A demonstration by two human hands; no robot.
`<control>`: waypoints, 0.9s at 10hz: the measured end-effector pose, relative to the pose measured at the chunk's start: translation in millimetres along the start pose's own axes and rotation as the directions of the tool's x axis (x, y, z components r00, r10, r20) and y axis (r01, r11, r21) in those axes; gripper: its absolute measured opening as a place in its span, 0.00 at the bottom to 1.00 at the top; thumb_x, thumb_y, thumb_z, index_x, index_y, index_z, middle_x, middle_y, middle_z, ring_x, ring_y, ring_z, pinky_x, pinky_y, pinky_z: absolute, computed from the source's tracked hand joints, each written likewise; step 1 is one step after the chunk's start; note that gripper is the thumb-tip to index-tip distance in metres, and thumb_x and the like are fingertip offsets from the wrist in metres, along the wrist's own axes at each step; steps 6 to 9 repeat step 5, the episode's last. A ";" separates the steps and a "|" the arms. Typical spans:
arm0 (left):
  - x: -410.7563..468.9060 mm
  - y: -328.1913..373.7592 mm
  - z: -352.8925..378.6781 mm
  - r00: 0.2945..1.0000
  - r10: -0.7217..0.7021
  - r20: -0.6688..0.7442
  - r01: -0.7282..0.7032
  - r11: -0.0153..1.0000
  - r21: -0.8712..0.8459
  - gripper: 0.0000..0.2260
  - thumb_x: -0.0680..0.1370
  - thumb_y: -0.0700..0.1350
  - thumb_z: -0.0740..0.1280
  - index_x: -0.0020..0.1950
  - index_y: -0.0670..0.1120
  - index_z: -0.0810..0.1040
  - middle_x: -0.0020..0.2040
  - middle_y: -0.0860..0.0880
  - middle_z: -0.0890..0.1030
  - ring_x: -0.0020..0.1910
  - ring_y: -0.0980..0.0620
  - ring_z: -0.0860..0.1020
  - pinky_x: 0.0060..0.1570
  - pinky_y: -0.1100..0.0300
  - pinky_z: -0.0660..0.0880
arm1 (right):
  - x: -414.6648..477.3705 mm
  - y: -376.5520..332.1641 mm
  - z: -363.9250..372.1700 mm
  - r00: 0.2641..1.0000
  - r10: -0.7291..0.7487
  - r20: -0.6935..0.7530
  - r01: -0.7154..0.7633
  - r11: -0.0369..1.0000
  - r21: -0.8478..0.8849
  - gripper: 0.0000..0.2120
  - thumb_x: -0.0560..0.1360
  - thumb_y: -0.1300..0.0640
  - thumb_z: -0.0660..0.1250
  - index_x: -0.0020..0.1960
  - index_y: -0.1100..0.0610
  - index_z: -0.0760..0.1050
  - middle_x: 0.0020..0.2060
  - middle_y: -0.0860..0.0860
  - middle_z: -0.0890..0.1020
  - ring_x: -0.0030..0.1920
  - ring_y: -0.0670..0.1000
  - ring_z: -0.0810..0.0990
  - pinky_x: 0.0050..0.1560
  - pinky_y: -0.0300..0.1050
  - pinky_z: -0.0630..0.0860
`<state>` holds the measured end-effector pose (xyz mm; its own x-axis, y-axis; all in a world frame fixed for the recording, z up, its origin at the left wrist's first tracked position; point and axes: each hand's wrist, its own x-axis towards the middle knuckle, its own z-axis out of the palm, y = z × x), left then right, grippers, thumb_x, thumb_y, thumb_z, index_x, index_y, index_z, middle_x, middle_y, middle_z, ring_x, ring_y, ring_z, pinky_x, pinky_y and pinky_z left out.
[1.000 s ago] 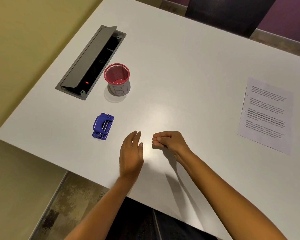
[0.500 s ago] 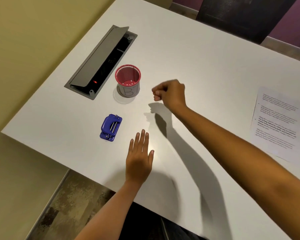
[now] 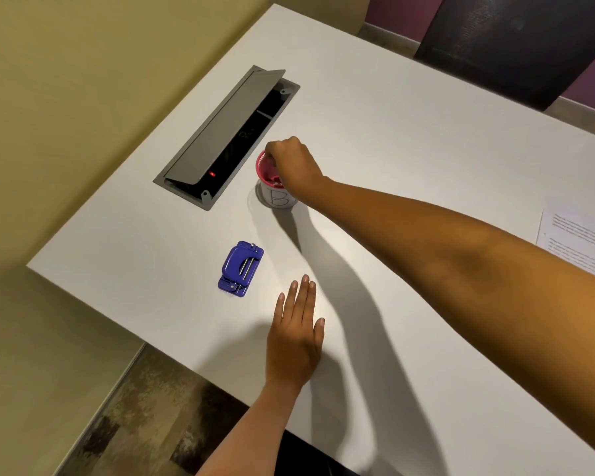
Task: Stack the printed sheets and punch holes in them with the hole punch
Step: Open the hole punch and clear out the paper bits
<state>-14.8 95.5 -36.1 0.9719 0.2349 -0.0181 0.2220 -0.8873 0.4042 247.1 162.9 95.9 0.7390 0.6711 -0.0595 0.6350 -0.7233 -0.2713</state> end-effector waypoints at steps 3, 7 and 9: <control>-1.0 -1.5 5.0 0.999 0.008 -0.032 -0.007 0.999 0.040 0.26 0.81 0.48 0.55 0.78 0.44 0.57 0.79 0.48 0.57 0.79 0.49 0.54 0.75 0.49 0.58 | -7.6 1.7 -4.6 0.989 -0.066 -0.134 0.079 0.992 0.094 0.09 0.72 0.67 0.59 0.48 0.66 0.77 0.47 0.61 0.80 0.47 0.59 0.78 0.40 0.41 0.69; 0.4 -0.8 4.1 0.997 0.046 -0.058 -0.042 0.997 0.070 0.26 0.81 0.48 0.55 0.78 0.43 0.56 0.79 0.47 0.57 0.79 0.48 0.55 0.76 0.49 0.58 | -35.5 14.0 -14.7 0.969 -0.068 -0.237 0.104 0.985 0.139 0.09 0.72 0.66 0.62 0.50 0.66 0.78 0.46 0.61 0.80 0.47 0.60 0.78 0.40 0.44 0.69; 0.4 -0.8 4.1 0.997 0.046 -0.058 -0.042 0.997 0.070 0.26 0.81 0.48 0.55 0.78 0.43 0.56 0.79 0.47 0.57 0.79 0.48 0.55 0.76 0.49 0.58 | -35.5 14.0 -14.7 0.969 -0.068 -0.237 0.104 0.985 0.139 0.09 0.72 0.66 0.62 0.50 0.66 0.78 0.46 0.61 0.80 0.47 0.60 0.78 0.40 0.44 0.69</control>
